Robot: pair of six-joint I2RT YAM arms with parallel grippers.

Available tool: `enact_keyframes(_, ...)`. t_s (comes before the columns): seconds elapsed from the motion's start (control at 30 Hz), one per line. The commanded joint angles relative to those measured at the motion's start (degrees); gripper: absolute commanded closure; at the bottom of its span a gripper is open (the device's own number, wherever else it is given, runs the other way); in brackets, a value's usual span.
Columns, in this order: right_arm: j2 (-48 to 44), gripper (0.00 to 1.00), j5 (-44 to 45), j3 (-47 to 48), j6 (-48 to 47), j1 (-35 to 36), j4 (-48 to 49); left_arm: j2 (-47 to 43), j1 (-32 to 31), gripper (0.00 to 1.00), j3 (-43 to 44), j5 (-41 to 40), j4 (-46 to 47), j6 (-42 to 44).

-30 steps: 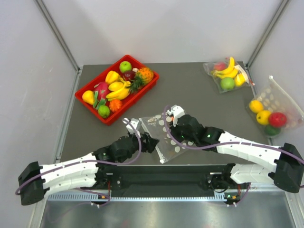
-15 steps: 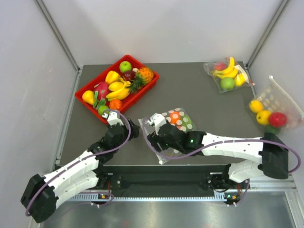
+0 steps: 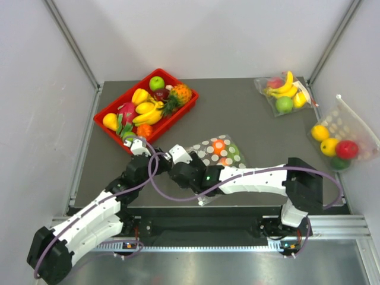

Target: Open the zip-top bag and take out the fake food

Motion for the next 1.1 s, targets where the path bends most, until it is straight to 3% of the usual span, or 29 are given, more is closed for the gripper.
enact_keyframes(0.0,2.6,0.28,5.0,3.4,2.3,1.2,-4.1,-2.1,0.4,0.17,-0.4,0.8,0.7,0.8)
enact_keyframes(0.1,5.2,0.30,8.4,4.2,3.9,1.3,-6.3,-3.2,0.6,0.18,-0.7,0.9,-1.2,0.8)
enact_keyframes(0.2,6.6,0.39,10.6,5.0,4.7,1.4,-8.6,-4.4,0.7,0.18,-1.3,1.3,-1.6,0.8)
enact_keyframes(0.3,7.8,0.55,13.7,6.1,5.7,1.4,-11.2,-5.4,0.7,0.19,-1.9,1.8,-1.6,0.8)
enact_keyframes(0.43,7.0,0.97,14.2,5.9,6.8,1.4,-11.8,-6.5,0.7,0.20,-3.9,4.4,0.0,2.4)
enact_keyframes(0.47,6.6,1.00,14.2,5.7,7.0,1.4,-11.7,-6.6,0.6,0.20,-4.3,6.2,3.0,2.8)
enact_keyframes(0.67,3.1,1.00,14.0,4.4,7.6,1.2,-11.3,-6.7,0.6,0.26,-8.8,17.8,13.9,4.7)
enact_keyframes(0.83,0.8,1.00,12.9,3.8,7.5,0.8,-10.3,0.1,0.5,0.29,-9.6,26.3,23.2,2.9)
enact_keyframes(1.07,-2.1,1.00,11.6,2.9,8.4,0.8,-8.7,5.1,0.4,0.28,-10.1,28.0,30.3,0.9)
